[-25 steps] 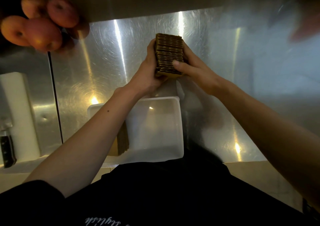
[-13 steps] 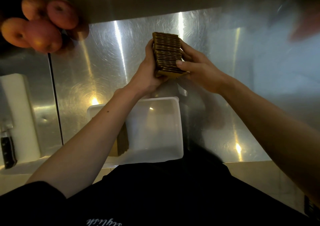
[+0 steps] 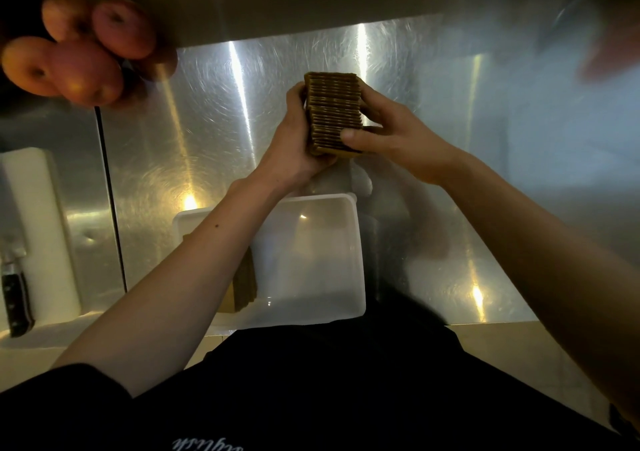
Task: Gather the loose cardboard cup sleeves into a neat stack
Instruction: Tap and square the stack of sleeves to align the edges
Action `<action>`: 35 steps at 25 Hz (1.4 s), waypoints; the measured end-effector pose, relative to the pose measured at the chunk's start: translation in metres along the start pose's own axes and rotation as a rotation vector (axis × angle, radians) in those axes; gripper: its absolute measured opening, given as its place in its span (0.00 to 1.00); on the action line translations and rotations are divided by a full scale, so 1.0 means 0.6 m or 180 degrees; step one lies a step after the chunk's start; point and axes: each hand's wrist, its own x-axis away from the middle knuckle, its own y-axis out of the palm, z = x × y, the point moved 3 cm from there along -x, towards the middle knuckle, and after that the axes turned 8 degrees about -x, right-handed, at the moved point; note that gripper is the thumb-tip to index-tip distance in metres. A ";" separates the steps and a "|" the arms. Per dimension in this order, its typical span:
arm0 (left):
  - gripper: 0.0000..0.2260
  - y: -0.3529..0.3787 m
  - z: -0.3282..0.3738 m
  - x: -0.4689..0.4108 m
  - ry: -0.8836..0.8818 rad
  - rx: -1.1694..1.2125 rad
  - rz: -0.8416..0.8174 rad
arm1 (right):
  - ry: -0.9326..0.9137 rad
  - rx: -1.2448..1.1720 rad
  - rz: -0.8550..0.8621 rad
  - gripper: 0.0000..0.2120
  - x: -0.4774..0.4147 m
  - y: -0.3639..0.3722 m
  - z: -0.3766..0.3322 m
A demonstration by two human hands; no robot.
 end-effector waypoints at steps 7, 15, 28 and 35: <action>0.42 -0.004 -0.007 -0.003 0.0368 -0.0062 -0.0010 | 0.0014 0.0908 0.0637 0.41 0.017 0.000 -0.003; 0.40 -0.002 0.009 -0.006 0.0385 -0.0002 -0.0125 | -0.1413 0.3086 0.1332 0.09 0.039 0.020 -0.030; 0.40 0.001 0.003 -0.010 0.0273 -0.0009 -0.0003 | -0.1564 0.3644 0.0929 0.09 0.052 0.034 -0.047; 0.40 0.003 0.004 -0.013 0.0253 -0.0013 0.0031 | -0.2177 0.4026 0.1681 0.03 0.054 0.035 -0.049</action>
